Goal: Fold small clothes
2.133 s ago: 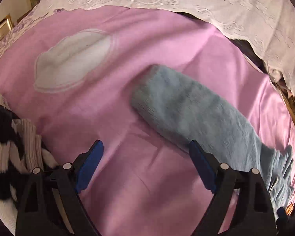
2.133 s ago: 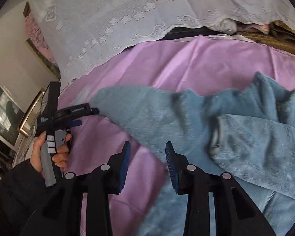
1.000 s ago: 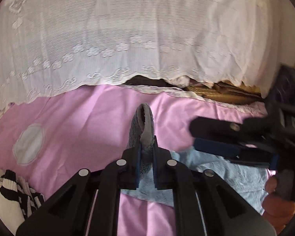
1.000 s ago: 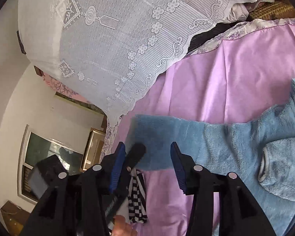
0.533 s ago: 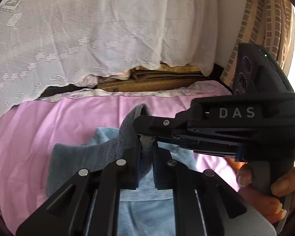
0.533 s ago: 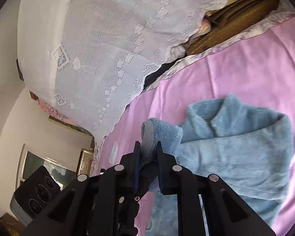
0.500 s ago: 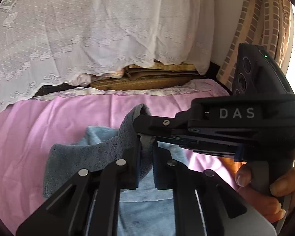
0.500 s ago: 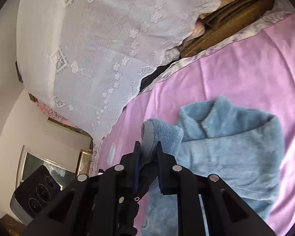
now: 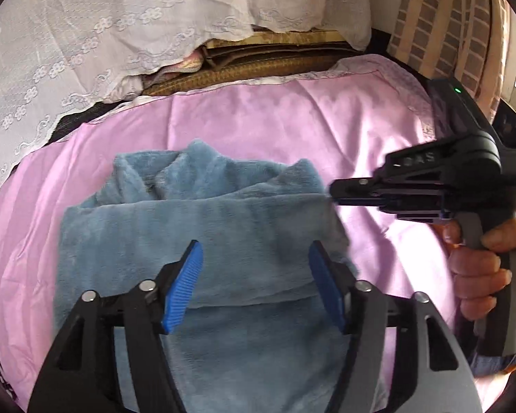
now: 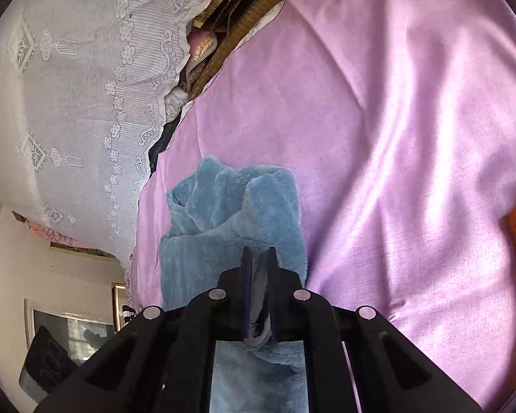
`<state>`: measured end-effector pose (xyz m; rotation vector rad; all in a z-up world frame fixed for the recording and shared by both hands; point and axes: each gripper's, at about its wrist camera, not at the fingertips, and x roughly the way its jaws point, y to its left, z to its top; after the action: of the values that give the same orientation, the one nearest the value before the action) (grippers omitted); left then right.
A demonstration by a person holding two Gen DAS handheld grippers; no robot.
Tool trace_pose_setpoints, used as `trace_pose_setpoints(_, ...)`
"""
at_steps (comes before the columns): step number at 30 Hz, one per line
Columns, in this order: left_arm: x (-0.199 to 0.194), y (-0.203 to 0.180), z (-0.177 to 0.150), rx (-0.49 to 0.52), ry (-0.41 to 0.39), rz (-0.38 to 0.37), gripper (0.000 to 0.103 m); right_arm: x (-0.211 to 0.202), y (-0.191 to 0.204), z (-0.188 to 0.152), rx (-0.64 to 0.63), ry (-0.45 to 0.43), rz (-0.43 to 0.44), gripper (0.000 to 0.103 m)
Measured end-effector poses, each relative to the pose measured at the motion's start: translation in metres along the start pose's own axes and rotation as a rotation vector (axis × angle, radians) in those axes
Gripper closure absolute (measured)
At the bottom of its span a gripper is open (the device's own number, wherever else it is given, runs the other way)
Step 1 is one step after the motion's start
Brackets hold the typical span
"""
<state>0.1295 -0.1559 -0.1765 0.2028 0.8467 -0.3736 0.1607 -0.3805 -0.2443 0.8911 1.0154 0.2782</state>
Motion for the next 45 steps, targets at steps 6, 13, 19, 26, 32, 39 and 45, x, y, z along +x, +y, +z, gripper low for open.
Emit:
trace_pose_setpoints(6, 0.01, 0.1, 0.004, -0.105, 0.038, 0.104, 0.036, -0.011, 0.048, -0.021, -0.19, -0.08, -0.034, 0.094)
trace_pose_setpoints(13, 0.047, 0.176, -0.021, -0.191, 0.141, 0.228, 0.036, 0.031, 0.049, -0.043, -0.221, -0.009, -0.176, 0.094)
trace_pose_setpoints(19, 0.06, 0.213, -0.044, -0.239, 0.189, 0.211, 0.024, 0.026, 0.025, -0.047, -0.145, -0.051, -0.216, 0.103)
trace_pose_setpoints(26, 0.034, 0.202, 0.0, -0.178, 0.062, 0.103, 0.029, 0.034, 0.076, -0.04, -0.251, -0.1, -0.214, 0.097)
trace_pose_setpoints(32, 0.08, 0.191, 0.012, -0.107, 0.123, 0.151, 0.028, 0.08, 0.079, -0.027, -0.232, -0.054, -0.254, 0.097)
trace_pose_setpoints(39, 0.106, 0.218, -0.01, -0.169, 0.141, 0.21, 0.011, 0.115, 0.074, -0.01, -0.265, -0.003, -0.284, 0.102)
trace_pose_setpoints(45, 0.087, 0.221, -0.01, -0.159, 0.12, 0.202, 0.021, 0.097, 0.085, -0.01, -0.262, -0.07, -0.256, 0.097)
